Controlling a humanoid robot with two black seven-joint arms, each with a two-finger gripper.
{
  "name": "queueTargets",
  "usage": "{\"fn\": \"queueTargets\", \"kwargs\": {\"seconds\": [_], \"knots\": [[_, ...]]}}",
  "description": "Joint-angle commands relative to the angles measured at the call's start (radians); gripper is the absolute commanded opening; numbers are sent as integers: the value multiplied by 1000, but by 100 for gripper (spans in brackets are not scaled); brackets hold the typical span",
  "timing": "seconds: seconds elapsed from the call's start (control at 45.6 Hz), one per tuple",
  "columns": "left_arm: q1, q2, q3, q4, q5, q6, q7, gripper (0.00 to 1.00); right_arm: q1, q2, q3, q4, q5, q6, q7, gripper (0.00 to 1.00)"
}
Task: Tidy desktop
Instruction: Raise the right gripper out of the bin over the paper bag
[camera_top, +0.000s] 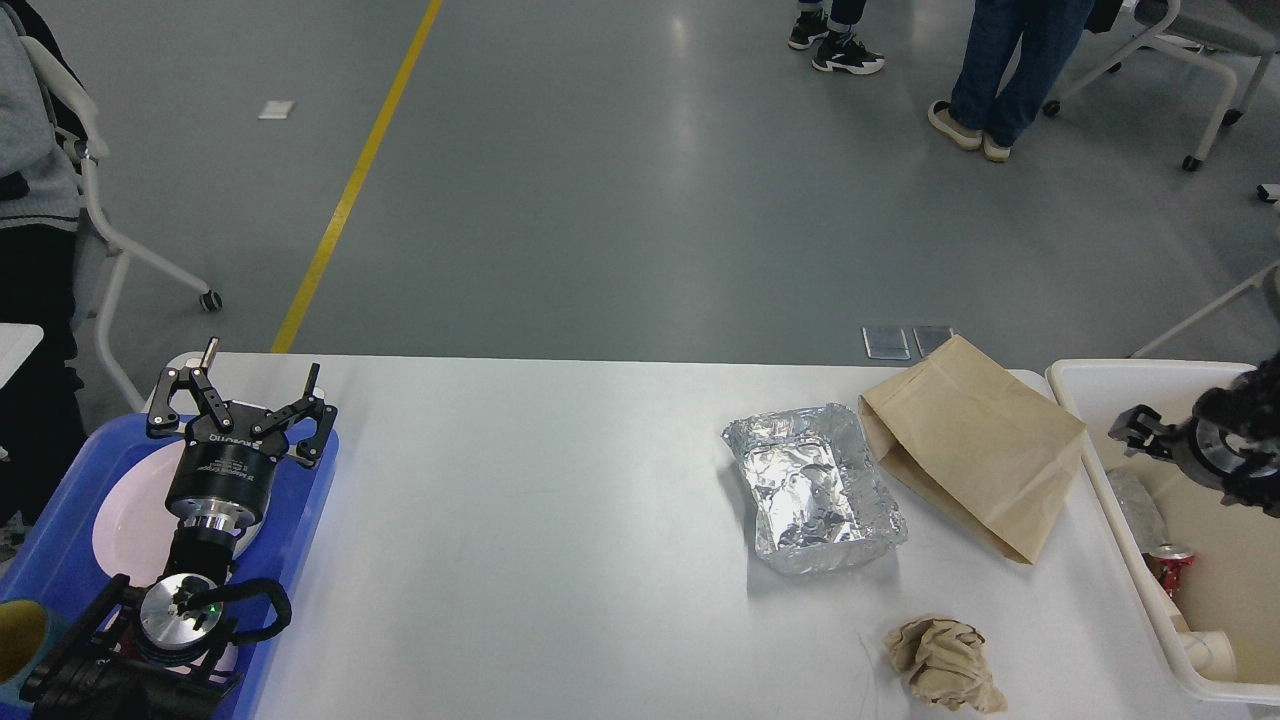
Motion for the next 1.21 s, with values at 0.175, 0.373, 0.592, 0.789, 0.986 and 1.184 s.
{"fn": "queueTargets", "kwargs": {"seconds": [0.175,0.373,0.592,0.789,0.986,1.184], "knots": [[1,0,0,0,0,0,2,96,594,116,-150,512,0,191,-47,100],[1,0,0,0,0,0,0,96,833,145,-152,676,-2,481,-48,100],[1,0,0,1,0,0,0,96,1033,104,-138,902,0,503,-47,100],[1,0,0,0,0,0,0,96,1050,81,-129,937,3,483,-44,100],[1,0,0,0,0,0,0,96,1022,87,-119,933,19,478,-36,100],[1,0,0,0,0,0,0,96,998,87,-105,933,21,477,-37,100]]}}
